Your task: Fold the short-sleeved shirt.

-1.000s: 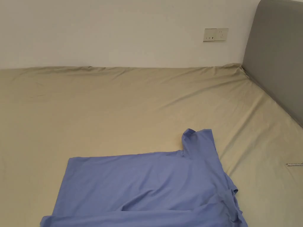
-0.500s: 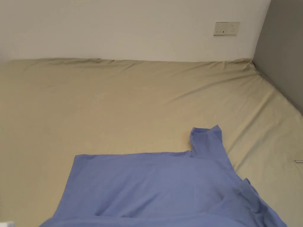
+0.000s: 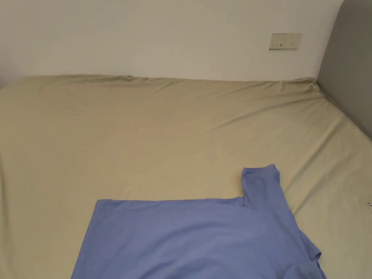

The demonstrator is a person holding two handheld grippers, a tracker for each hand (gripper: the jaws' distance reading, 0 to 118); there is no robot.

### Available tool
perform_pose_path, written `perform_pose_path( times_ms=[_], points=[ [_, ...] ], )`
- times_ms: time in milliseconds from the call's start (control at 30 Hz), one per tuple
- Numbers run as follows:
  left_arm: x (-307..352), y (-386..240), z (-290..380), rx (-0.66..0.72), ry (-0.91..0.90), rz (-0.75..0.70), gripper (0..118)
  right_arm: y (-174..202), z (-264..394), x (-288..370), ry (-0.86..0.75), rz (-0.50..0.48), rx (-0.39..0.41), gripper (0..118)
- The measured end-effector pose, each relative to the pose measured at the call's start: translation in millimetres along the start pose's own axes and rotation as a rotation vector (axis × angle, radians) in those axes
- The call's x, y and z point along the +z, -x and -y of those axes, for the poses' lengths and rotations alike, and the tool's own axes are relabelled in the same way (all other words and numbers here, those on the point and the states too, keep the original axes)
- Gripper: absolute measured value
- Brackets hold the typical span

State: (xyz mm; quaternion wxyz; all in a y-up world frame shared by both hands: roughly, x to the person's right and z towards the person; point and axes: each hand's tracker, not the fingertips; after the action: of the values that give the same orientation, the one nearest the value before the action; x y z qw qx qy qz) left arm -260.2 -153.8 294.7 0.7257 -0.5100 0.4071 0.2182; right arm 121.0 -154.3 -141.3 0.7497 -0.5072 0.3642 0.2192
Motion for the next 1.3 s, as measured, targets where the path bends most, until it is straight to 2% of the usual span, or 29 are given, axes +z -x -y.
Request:
perform_pose_path(
  times_ms=[33, 67, 100, 133, 167, 200, 300, 367, 400, 433, 467, 500, 567, 600, 633, 833, 1033, 1100, 1133, 1167, 1200, 1233, 1300],
  points=[
    [3.7, -0.5, -0.4, -0.005, -0.011, -0.003, 11, 1.6, -0.8, 3.7, -0.007, 0.007, 0.015, 18],
    [18.7, -4.0, -4.4, 0.007, -0.035, -0.011, 26, 2.1, -3.1, 10.4, -0.03, 0.011, 0.033, 28],
    [35.8, -8.1, -9.3, 0.03, -0.069, -0.016, 58, 1.6, -5.7, 17.3, -0.057, 0.021, 0.039, 53],
    [50.6, -7.5, -13.9, 0.037, -0.12, -0.026, 82, 3.5, -12.5, 32.8, -0.1, 0.046, 0.021, 72],
    [64.1, -6.9, -18.9, 0.042, -0.177, -0.03, 98, 1.8, -18.7, 45.4, -0.153, 0.051, 0.008, 87],
    [78.8, -6.9, -25.0, 0.053, -0.242, -0.036, 106, 0.9, -25.3, 60.5, -0.231, 0.038, -0.009, 102],
    [111.0, -1.9, -44.4, 0.074, -0.505, -0.025, 105, 1.8, -44.6, 102.6, -0.523, 0.011, -0.049, 103],
    [127.3, -2.0, -55.7, 0.095, -0.645, -0.013, 98, 9.8, -56.9, 125.7, -0.677, -0.013, -0.066, 103],
    [136.2, -5.4, -59.4, 0.1, -0.703, 0.007, 82, 17.3, -61.8, 134.1, -0.724, -0.031, -0.062, 100],
    [142.8, -9.2, -62.0, 0.104, -0.763, 0.02, 65, 23.3, -66.3, 140.4, -0.769, -0.052, -0.05, 91],
    [146.2, -12.8, -64.1, 0.115, -0.804, 0.038, 44, 29.7, -69.4, 143.0, -0.796, -0.06, -0.032, 78],
    [144.8, -14.1, -68.4, 0.126, -0.82, 0.061, 22, 36.7, -71.9, 143.2, -0.809, -0.055, -0.022, 54],
    [142.4, -18.8, -72.7, 0.134, -0.816, 0.115, 3, 49.9, -75.7, 137.9, -0.8, -0.056, -0.018, 16],
    [139.4, -21.3, -74.1, 0.143, -0.794, 0.132, 0, 54.0, -75.9, 134.0, -0.797, -0.065, -0.017, 7],
    [129.2, -19.3, -76.3, 0.134, -0.765, 0.16, 0, 59.4, -76.5, 129.3, -0.78, -0.096, -0.006, 2],
    [95.0, -28.9, -104.4, 0.087, -0.647, 0.174, 0, 75.6, -78.2, 97.7, -0.691, -0.124, 0.038, 1],
    [49.9, -24.7, -201.9, 0.016, -0.602, 0.156, 0, 65.1, -98.9, 73.9, -0.646, -0.104, -0.002, 1],
    [21.2, -23.7, -242.3, 0.002, -0.53, 0.152, 1, 59.2, -105.8, 64.3, -0.632, -0.097, -0.016, 1],
    [-1.1, -17.2, -262.7, 0.03, -0.495, 0.158, 12, 58.0, -109.4, 59.4, -0.62, -0.093, -0.022, 1],
    [-20.9, -11.3, -279.8, 0.059, -0.439, 0.15, 32, 57.2, -111.6, 55.1, -0.613, -0.093, -0.023, 1],
    [-42.3, -8.0, -296.3, 0.075, -0.355, 0.142, 66, 55.5, -113.1, 50.7, -0.605, -0.093, -0.027, 1],
    [-62.1, -6.4, -306.6, 0.074, -0.275, 0.124, 85, 54.8, -114.8, 46.4, -0.596, -0.092, -0.03, 1],
    [-86.5, -11.1, -313.0, 0.063, -0.141, 0.095, 89, 52.4, -117.6, 36.8, -0.574, -0.087, -0.036, 1]
  ],
)
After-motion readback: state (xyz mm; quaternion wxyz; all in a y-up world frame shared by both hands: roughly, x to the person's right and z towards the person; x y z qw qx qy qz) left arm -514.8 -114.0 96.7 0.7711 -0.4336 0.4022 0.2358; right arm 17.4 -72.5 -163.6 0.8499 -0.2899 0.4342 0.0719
